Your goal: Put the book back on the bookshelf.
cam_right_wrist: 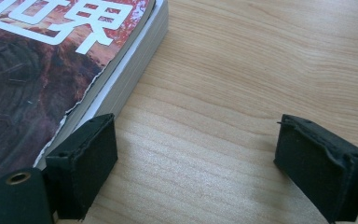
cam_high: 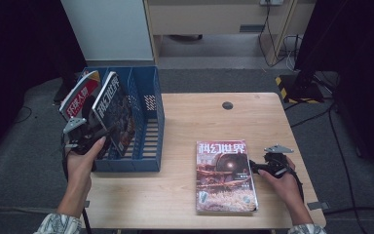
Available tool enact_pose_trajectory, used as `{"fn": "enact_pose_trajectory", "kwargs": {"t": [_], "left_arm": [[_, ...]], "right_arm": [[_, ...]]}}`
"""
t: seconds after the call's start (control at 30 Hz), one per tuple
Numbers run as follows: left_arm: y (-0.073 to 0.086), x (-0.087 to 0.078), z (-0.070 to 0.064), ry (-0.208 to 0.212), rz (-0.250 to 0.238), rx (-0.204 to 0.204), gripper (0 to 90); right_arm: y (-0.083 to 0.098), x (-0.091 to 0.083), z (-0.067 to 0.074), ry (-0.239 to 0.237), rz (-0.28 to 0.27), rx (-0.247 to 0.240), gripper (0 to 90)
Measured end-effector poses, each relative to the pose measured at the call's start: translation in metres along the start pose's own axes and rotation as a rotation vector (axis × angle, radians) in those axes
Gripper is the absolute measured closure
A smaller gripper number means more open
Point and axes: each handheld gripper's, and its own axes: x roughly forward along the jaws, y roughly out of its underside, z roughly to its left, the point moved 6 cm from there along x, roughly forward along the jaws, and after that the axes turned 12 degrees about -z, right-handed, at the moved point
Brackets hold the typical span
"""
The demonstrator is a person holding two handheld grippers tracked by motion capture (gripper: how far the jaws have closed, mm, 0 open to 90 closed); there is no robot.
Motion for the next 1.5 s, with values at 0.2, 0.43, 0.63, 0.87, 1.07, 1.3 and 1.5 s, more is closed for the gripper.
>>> {"fn": "enact_pose_trajectory", "kwargs": {"t": [0.2, 0.43, 0.63, 0.87, 1.07, 1.3, 1.5], "left_arm": [[0.008, -0.009, -0.002, 0.015, 0.017, 0.007, 31.4], [0.014, -0.020, -0.016, 0.062, 0.027, 0.035, 31.4], [0.021, -0.020, -0.037, 0.127, 0.047, 0.077, 29.9], [0.026, -0.012, -0.060, 0.173, 0.058, 0.098, 28.8], [0.038, -0.001, -0.077, 0.197, 0.096, 0.128, 27.8], [0.048, 0.011, -0.093, 0.208, 0.118, 0.123, 23.5], [0.056, 0.024, -0.115, 0.250, 0.144, 0.134, 21.9]], "right_arm": [[0.000, 0.001, -0.001, 0.004, 0.006, 0.008, 10.3], [0.000, 0.001, -0.001, 0.008, 0.004, 0.003, 10.4], [0.000, 0.000, -0.001, 0.011, 0.004, -0.002, 11.0], [-0.002, 0.000, -0.001, 0.009, 0.000, -0.027, 15.0], [-0.011, -0.007, -0.001, 0.012, -0.044, -0.038, 22.0], [-0.019, -0.017, 0.003, 0.012, -0.091, -0.065, 28.2], [-0.026, -0.030, 0.012, -0.027, -0.098, -0.084, 32.3]]}}
